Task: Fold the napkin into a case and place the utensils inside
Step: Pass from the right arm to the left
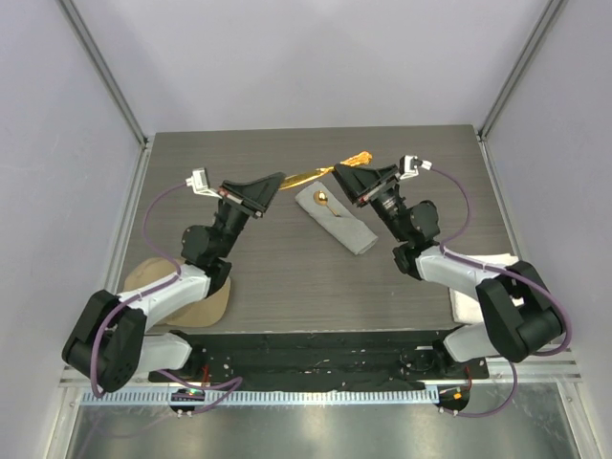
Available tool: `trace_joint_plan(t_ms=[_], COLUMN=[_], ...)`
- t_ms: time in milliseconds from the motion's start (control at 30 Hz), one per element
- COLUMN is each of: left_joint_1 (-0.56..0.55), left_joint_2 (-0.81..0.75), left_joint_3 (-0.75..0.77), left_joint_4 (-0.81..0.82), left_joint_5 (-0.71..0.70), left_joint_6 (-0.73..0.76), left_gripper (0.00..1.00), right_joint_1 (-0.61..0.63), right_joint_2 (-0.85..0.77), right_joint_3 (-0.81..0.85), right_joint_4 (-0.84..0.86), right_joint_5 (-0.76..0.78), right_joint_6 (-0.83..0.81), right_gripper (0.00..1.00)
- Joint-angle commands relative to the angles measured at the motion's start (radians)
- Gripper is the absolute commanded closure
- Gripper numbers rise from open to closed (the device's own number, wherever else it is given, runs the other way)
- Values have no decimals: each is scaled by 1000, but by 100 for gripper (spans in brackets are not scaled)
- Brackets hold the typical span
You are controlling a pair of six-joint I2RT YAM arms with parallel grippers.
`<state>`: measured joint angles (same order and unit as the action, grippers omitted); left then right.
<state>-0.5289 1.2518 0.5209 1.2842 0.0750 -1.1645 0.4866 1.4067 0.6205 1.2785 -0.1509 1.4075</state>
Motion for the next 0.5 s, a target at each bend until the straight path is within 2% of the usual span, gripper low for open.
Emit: trace_joint_plan(t_ms=[0, 67, 167, 200, 333, 367, 400, 433, 467], left_joint_1=[75, 110, 179, 210, 276, 299, 305, 310, 314], left_joint_2=[-28, -26, -6, -2, -2, -6, -23, -31, -41], left_joint_3=[70, 76, 77, 74, 79, 90, 122, 139, 152], left_joint_4=[41, -23, -36, -14, -40, -74, -115, -255, -311], left_joint_5=[126, 212, 313, 333, 446, 519, 567, 606, 673], left_joint_6=[-121, -168, -271, -321, -394, -385, -368, -307, -275], left_gripper=[100, 100, 100, 100, 100, 100, 100, 100, 100], right_joint_1=[-42, -77, -112, -126, -195, -207, -235, -240, -241], right_joint_2=[-57, -72, -60, -52, -66, -80, -106, -148, -172], right_joint_3=[83, 102, 145, 154, 140, 136, 139, 151, 200], right_joint_4=[-171, -293, -390, -425, -583, -625, -687, -838, -935], right_joint_5=[-189, -251, -461, -552, -738, -760, -771, -780, -780], right_joint_6=[-85, -148, -255, -281, -392, -424, -511, -572, -640], right_gripper=[51, 38, 27, 17, 4, 1, 0, 0, 0])
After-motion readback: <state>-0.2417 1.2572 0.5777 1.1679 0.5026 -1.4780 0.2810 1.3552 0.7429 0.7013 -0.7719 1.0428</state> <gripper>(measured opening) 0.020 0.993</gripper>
